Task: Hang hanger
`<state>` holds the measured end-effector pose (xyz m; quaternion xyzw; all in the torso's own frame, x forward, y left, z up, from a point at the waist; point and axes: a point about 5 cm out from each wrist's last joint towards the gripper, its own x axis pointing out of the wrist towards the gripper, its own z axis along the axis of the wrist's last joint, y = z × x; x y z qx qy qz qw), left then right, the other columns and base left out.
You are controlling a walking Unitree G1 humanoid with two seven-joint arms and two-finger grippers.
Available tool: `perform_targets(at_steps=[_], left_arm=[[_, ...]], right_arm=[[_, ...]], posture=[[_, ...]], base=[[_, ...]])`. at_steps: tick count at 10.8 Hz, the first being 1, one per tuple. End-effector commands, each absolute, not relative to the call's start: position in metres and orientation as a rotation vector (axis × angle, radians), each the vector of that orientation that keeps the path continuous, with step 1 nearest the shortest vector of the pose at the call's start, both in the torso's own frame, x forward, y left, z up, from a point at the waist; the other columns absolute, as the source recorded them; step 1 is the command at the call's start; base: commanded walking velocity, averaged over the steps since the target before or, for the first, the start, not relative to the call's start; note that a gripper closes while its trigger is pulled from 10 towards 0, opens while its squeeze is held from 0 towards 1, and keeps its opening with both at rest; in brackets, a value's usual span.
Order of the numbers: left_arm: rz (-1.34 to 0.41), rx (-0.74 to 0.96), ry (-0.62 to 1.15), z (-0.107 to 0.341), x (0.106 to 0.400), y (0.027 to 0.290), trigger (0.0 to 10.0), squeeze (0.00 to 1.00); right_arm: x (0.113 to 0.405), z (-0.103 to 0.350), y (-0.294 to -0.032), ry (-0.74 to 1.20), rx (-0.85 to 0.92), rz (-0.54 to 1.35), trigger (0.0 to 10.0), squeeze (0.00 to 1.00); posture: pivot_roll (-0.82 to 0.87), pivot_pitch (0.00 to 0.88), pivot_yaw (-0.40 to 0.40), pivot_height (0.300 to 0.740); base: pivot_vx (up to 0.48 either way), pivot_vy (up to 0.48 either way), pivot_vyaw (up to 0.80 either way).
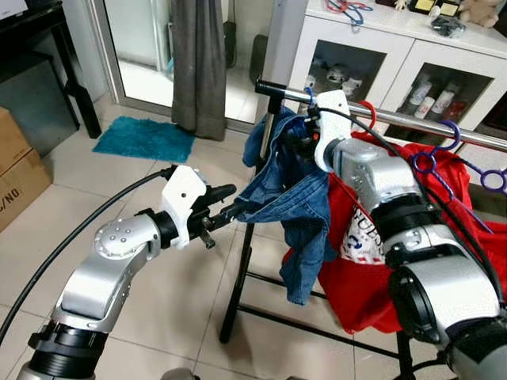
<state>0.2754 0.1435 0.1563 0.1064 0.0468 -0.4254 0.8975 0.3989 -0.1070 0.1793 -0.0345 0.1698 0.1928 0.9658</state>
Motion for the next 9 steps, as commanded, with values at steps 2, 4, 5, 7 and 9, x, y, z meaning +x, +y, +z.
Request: perform_targets(at_steps=[2, 4, 5, 7, 9], left_arm=[[-0.906, 0.223, 0.099, 0.156, 0.2754, 0.1383, 10.0, 0.0], [-0.91, 0.227, 0.1, 0.1554, 0.2751, 0.1378, 10.0, 0.0], [-0.911, 0.227, 0.101, 0.1554, 0.2751, 0.1376, 10.0, 0.0], [-0.913, 0.23, 0.101, 0.1556, 0.2756, 0.1376, 10.0, 0.0], [-0.913, 0.232, 0.101, 0.1559, 0.2761, 0.1374, 10.0, 0.0]], right_arm=[[0.4031, 0.1813, -0.1077, 0.344, -0.089, 0.39, 0.0, 0.0], [0.4047, 0.178, -0.1079, 0.365, -0.034, 0.376, 0.0, 0.0], [0.4053, 0.1778, -0.108, 0.366, -0.028, 0.374, 0.0, 0.0], [0.4065, 0.1757, -0.1102, 0.367, -0.075, 0.36, 0.0, 0.0], [0.407, 0.1743, -0.1109, 0.371, -0.074, 0.35, 0.0, 0.0]], posture=[[0.12, 0.0, -0.115, 0.74], [0.12, 0.0, -0.118, 0.74], [0.12, 0.0, -0.118, 0.74], [0.12, 0.0, -0.12, 0.74], [0.12, 0.0, -0.121, 0.74]], base=[[0.0, 0.0, 0.0], [0.0, 0.0, 0.0], [0.0, 0.0, 0.0], [0.0, 0.0, 0.0], [0.0, 0.0, 0.0]])
